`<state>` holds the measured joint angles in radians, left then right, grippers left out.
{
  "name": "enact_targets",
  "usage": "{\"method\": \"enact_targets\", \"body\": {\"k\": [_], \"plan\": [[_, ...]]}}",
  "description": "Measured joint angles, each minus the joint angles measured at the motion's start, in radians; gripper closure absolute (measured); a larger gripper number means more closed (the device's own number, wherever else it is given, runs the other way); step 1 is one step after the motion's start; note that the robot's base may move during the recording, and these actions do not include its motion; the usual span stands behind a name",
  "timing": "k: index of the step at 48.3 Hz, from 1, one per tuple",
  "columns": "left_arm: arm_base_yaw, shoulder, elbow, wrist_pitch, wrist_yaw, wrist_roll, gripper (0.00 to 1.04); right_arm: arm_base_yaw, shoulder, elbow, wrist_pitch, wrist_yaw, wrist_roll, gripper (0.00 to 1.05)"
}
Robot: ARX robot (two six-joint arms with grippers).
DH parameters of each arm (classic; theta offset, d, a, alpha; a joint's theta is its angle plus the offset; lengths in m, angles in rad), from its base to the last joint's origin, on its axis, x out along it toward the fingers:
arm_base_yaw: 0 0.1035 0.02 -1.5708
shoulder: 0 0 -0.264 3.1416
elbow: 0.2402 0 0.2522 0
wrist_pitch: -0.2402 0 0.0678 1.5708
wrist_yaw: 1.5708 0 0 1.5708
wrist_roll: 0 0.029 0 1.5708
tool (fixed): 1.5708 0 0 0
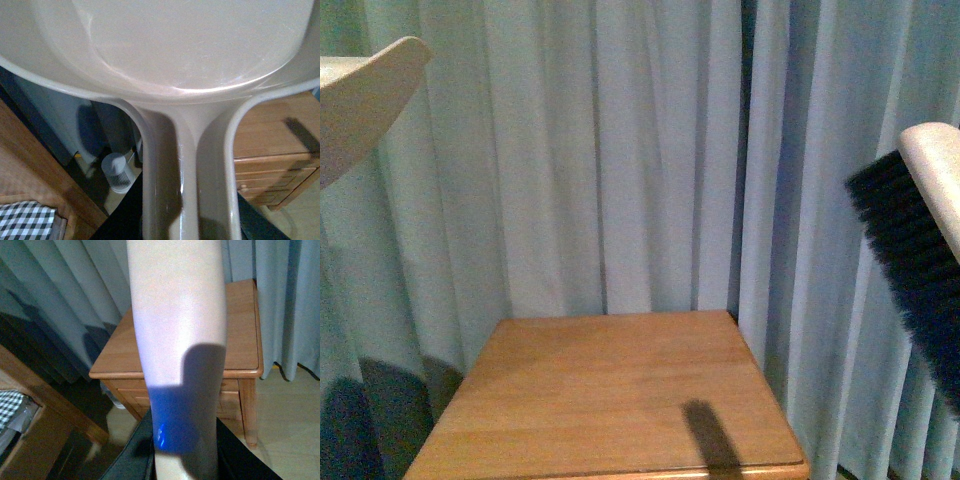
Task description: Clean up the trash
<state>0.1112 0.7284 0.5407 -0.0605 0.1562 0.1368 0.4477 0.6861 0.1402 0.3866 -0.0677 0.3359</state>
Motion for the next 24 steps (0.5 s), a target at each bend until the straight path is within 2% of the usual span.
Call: {"method": "enact_targets", "body": {"k": [10,24], "plan": [[0.050,-0.207,-0.082,-0.100,0.051,-0.023,0.81,0.000,0.000,0.000,0.000,0.000,0.000,0.86],[0.042,-0.341,-0.136,-0.136,0.028,-0.034,0.81,0.000,0.000,0.000,0.000,0.000,0.000,0.86]]}}
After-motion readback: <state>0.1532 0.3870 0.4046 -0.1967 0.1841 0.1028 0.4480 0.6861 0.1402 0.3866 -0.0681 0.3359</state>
